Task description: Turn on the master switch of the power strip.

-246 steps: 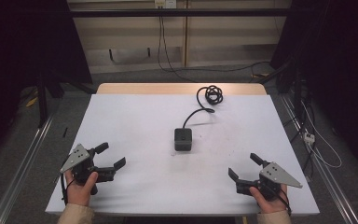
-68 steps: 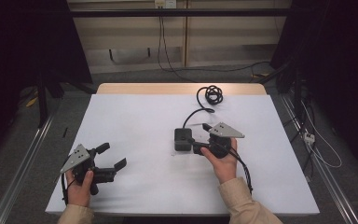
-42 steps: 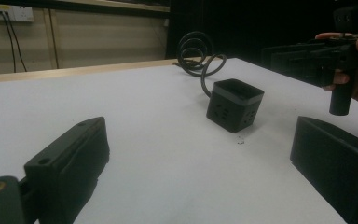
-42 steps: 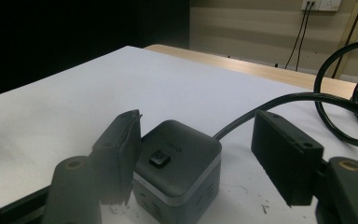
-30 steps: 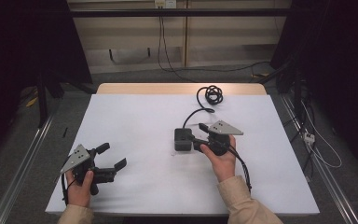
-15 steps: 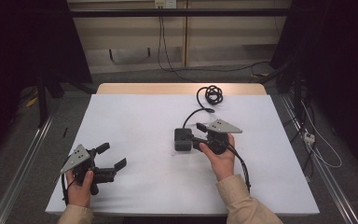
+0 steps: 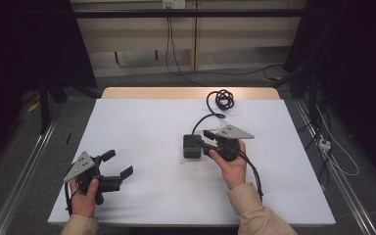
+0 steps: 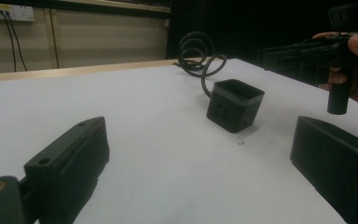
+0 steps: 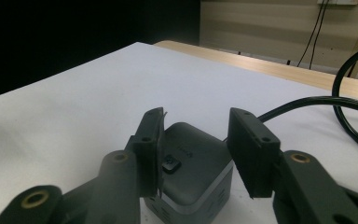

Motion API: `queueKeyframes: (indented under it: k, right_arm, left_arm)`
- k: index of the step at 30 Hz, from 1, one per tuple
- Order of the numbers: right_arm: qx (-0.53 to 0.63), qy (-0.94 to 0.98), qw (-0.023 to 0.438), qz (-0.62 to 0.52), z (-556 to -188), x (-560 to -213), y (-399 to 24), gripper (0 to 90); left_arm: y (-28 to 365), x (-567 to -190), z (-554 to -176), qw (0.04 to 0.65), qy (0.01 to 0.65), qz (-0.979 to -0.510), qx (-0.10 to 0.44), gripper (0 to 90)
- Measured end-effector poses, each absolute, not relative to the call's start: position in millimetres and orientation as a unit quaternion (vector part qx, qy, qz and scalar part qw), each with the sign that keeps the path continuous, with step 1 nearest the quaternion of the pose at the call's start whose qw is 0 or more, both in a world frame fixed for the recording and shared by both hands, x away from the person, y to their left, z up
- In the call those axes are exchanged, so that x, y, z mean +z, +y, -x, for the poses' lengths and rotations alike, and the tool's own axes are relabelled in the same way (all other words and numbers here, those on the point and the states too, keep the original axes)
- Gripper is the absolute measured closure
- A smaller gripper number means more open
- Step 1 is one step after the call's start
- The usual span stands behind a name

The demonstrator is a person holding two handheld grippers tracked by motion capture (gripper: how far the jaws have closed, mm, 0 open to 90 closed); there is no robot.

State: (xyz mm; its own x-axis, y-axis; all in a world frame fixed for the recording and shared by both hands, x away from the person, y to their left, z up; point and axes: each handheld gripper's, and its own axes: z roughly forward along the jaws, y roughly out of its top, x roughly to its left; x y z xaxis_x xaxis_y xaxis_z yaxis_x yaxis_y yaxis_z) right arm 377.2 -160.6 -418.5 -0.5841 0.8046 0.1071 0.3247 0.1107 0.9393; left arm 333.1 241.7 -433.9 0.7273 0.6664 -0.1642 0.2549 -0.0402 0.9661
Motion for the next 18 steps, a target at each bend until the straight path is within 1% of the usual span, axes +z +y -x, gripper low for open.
queueKeyframes:
  k: [10, 18]
  right_arm:
    - [0.537, 0.714, 0.211, -0.396, -378.3, -418.6, -158.9, 60.5]
    - [0.539, 0.717, 0.198, -0.395, -379.6, -419.8, -158.8, 65.4]
  left_arm:
    - [242.1, -433.8, -333.1, 0.612, 0.328, -0.699, 0.168, 4.1]
    - [242.3, -433.6, -333.2, 0.613, 0.329, -0.699, 0.167, 4.1]
